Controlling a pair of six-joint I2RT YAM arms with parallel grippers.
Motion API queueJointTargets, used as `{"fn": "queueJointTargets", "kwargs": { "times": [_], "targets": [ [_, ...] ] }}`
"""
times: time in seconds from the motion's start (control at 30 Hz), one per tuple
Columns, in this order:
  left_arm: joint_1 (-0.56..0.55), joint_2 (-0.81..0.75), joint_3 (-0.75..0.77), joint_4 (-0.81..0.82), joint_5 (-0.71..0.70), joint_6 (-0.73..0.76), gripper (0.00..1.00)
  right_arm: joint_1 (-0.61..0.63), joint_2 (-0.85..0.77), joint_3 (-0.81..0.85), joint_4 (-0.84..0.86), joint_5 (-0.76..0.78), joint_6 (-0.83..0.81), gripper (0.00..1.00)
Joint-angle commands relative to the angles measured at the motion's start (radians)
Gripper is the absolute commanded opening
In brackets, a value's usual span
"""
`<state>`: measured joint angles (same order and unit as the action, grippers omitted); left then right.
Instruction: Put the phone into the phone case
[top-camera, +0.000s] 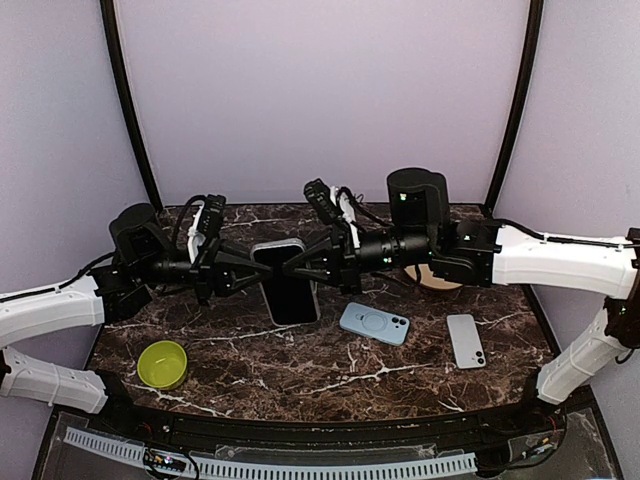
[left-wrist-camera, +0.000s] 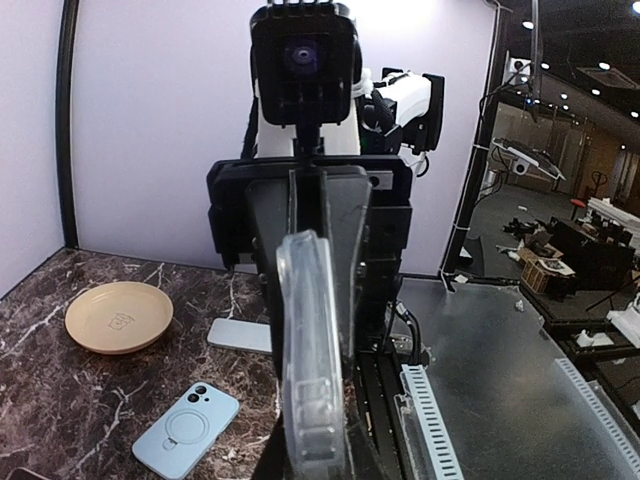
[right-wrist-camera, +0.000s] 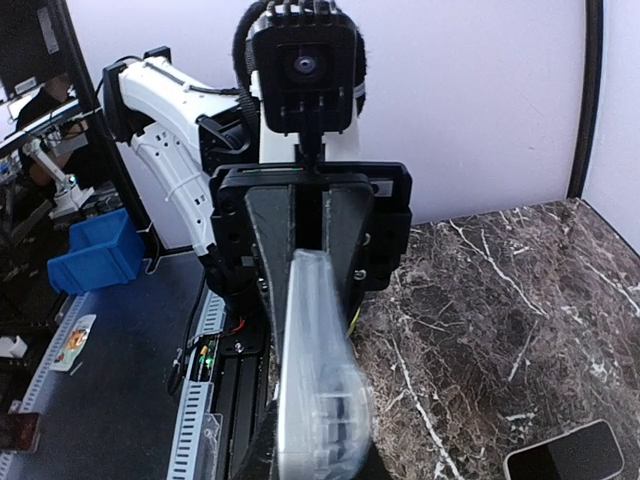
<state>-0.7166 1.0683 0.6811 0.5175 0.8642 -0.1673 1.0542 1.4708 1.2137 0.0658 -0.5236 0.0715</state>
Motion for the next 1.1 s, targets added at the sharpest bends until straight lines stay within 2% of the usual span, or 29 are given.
{"fn": "queueJointTargets", "kwargs": {
  "times": [0.0, 0.13, 0.2, 0.23, 0.3, 0.4, 0.5, 0.57, 0.83, 0.93, 1.03, 1.07],
  "targets": [
    [-0.004, -0.02, 0.001, 0.066, 0.02, 0.017, 0.0, -0.007, -0.005, 0.029, 0.04, -0.015, 0.017, 0.0],
    [-0.008, -0.014, 0.003, 0.057, 0.013, 0.018, 0.0, -0.01, -0.008, 0.034, 0.052, 0.006, 0.033, 0.0],
    [-0.008, -0.012, 0.0, 0.053, 0.002, 0.021, 0.12, -0.01, -0.017, 0.033, 0.065, 0.008, 0.035, 0.0],
    [-0.009, -0.011, -0.001, 0.052, -0.007, 0.024, 0.26, -0.01, -0.022, 0.032, 0.073, 0.008, 0.039, 0.0],
    [-0.011, -0.011, -0.007, 0.043, -0.019, 0.036, 0.37, -0.01, -0.033, 0.032, 0.086, 0.006, 0.041, 0.0],
    [-0.02, -0.009, -0.007, -0.005, -0.042, 0.074, 0.43, -0.01, -0.051, 0.029, 0.113, -0.006, 0.048, 0.0],
    [-0.038, -0.005, -0.005, -0.032, -0.066, 0.107, 0.44, -0.01, -0.063, 0.017, 0.155, -0.017, 0.063, 0.0],
    [-0.049, -0.002, -0.005, -0.036, -0.078, 0.112, 0.41, -0.01, -0.064, 0.015, 0.17, -0.021, 0.068, 0.0],
    [-0.068, 0.01, -0.005, -0.032, -0.086, 0.104, 0.01, -0.01, -0.065, 0.013, 0.193, -0.038, 0.077, 0.0],
    [-0.069, 0.007, -0.005, -0.021, -0.09, 0.09, 0.0, -0.01, -0.066, 0.005, 0.175, -0.032, 0.072, 0.0],
    [-0.069, -0.004, -0.011, 0.026, -0.101, 0.051, 0.0, -0.01, -0.066, -0.004, 0.109, -0.024, 0.049, 0.35],
    [-0.069, -0.013, -0.02, 0.039, -0.104, 0.034, 0.0, -0.011, -0.066, -0.009, 0.086, -0.019, 0.045, 0.43]
  ]
}}
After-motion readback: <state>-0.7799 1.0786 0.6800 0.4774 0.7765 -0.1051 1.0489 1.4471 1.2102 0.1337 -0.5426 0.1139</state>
